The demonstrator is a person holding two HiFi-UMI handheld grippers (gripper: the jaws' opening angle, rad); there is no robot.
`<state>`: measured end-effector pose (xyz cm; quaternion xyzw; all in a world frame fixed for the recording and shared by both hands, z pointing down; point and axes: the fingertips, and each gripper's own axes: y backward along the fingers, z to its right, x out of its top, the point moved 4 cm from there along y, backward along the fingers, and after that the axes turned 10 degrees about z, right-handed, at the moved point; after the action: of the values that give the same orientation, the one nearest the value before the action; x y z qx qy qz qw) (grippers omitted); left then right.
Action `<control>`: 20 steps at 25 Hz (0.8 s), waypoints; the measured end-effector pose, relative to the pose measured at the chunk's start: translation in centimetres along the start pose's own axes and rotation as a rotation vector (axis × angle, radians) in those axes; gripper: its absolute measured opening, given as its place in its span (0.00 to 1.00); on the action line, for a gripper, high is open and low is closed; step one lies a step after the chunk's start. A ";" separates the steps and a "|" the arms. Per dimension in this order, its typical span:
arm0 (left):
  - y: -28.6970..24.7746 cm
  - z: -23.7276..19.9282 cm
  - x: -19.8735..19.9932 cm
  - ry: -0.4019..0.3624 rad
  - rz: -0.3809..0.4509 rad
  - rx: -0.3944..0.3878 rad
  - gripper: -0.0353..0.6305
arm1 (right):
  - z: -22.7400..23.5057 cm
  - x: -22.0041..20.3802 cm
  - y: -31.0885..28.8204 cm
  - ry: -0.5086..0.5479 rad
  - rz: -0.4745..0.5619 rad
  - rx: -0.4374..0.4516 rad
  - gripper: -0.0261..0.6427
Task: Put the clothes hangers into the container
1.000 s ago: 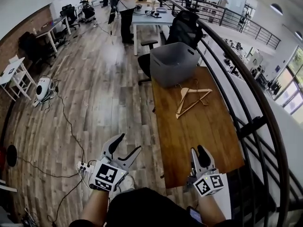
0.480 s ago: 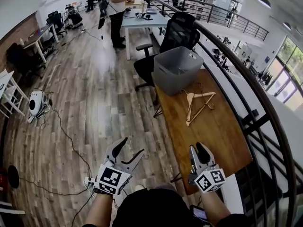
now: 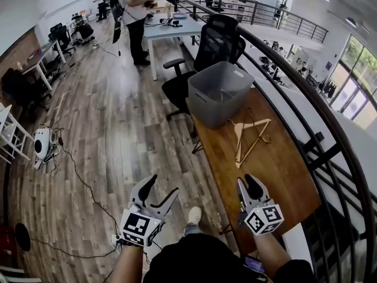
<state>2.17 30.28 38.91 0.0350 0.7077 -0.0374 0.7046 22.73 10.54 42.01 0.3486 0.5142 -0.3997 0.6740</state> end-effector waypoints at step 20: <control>-18.9 -4.9 -0.9 -0.056 -0.068 -0.133 0.50 | 16.1 -6.2 -9.9 -0.032 -0.170 -0.374 0.20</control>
<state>-4.63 11.93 39.90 -0.0369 0.6894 -0.0150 0.7233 19.64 -6.87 51.09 0.1662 0.5964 -0.3581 0.6989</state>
